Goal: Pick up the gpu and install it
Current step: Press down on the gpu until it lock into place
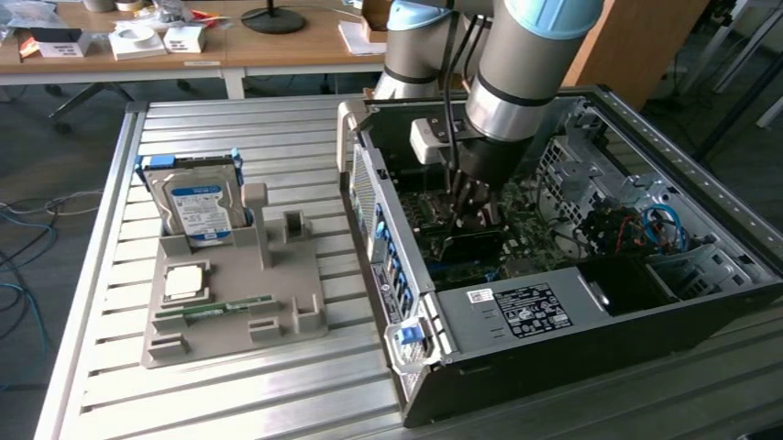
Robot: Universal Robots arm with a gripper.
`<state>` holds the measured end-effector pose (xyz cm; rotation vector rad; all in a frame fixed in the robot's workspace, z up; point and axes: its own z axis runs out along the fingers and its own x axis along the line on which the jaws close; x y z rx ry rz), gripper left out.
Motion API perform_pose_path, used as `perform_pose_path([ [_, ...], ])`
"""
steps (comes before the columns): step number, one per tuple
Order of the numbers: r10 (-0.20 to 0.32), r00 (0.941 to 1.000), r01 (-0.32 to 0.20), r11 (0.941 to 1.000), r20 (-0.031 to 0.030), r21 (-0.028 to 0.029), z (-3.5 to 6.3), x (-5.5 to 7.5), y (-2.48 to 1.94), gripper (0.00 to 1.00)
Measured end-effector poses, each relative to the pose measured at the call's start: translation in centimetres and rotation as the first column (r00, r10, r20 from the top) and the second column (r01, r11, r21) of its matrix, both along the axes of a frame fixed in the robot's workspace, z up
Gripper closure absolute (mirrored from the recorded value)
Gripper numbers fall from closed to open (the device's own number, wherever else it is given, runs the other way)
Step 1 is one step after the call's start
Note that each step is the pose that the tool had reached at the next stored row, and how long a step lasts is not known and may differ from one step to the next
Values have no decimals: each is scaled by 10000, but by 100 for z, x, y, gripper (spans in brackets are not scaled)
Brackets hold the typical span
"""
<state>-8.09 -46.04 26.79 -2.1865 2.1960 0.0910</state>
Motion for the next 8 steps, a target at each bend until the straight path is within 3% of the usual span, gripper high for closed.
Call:
perform_pose_path([
  [8, 0, 10000, 0, 10000, 1, 2, -17, 0, 0, 89],
])
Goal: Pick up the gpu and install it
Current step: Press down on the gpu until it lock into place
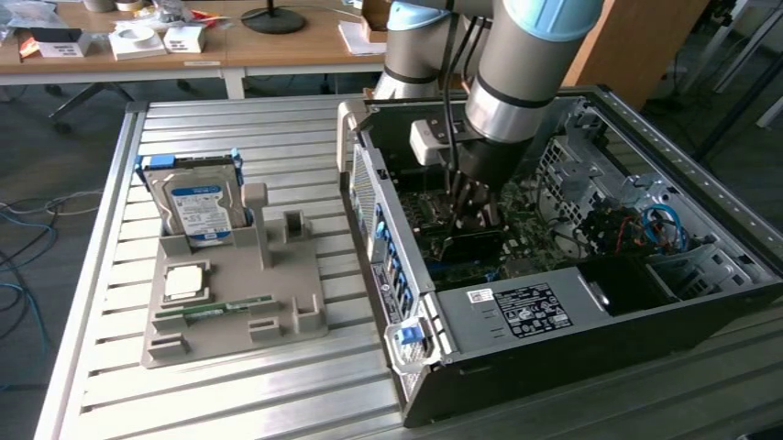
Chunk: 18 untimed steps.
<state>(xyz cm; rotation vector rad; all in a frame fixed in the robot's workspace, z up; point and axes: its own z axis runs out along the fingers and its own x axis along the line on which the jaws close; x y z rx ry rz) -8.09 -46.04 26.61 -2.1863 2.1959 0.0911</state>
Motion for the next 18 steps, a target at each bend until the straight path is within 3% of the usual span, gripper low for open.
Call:
perform_pose_path([
  [18, 0, 10000, 0, 10000, -1, -2, -25, -2, 0, 89],
])
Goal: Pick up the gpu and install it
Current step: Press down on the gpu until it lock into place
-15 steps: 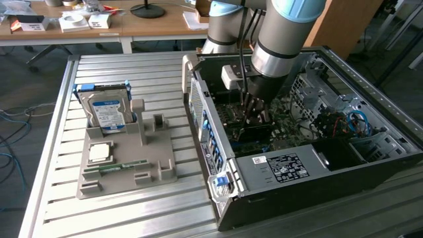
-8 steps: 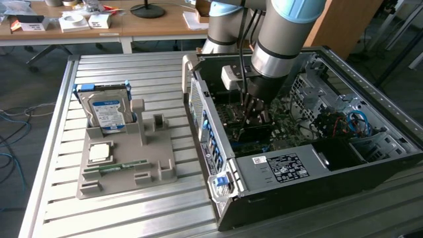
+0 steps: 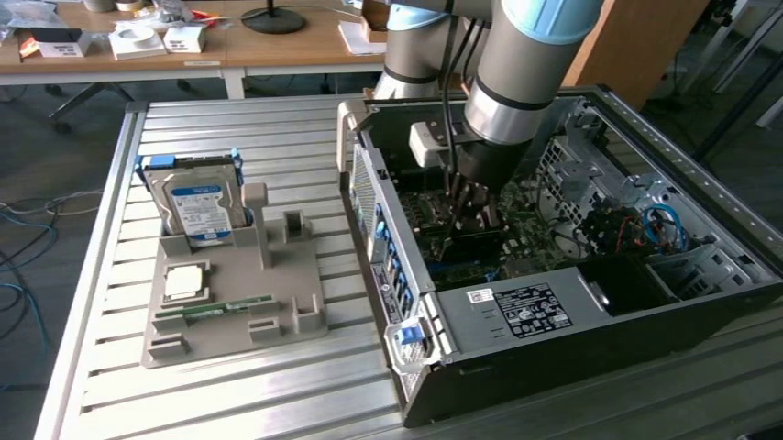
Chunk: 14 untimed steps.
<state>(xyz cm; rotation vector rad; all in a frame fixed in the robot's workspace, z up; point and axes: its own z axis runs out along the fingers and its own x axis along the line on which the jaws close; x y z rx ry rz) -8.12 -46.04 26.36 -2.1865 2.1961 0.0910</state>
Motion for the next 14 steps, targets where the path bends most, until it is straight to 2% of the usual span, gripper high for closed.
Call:
perform_pose_path([
  [14, 1, 10000, -1, 10000, -3, -5, -22, -2, -1, 89],
])
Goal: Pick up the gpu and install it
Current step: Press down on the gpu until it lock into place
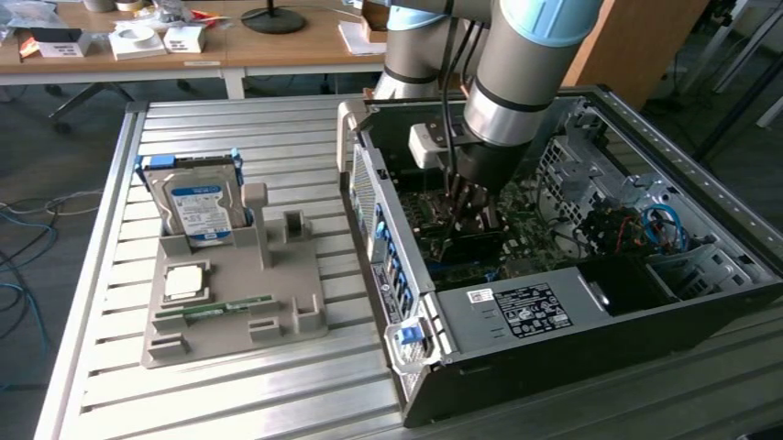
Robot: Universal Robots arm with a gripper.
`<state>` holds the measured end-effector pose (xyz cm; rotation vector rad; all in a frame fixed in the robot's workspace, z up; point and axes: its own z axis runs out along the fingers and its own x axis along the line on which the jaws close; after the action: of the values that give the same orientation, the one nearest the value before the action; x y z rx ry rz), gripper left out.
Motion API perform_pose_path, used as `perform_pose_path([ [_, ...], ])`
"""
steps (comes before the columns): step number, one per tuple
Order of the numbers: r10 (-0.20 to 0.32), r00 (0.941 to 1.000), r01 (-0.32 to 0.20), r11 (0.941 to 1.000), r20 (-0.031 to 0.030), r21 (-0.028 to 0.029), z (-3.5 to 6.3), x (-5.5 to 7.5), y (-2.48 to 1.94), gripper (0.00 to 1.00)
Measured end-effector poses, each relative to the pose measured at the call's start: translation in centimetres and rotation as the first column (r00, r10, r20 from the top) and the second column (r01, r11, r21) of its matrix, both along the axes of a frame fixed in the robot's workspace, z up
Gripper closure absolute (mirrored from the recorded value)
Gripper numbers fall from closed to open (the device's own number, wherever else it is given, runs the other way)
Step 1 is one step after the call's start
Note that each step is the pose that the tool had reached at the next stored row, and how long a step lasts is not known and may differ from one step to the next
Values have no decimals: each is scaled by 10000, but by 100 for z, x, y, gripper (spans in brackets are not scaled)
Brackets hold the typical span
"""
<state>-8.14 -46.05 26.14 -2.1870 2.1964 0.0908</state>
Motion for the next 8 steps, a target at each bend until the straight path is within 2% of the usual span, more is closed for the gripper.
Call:
perform_pose_path([
  [8, -2, 10000, 2, 10000, 2, 4, -10, -1, 0, 89],
])
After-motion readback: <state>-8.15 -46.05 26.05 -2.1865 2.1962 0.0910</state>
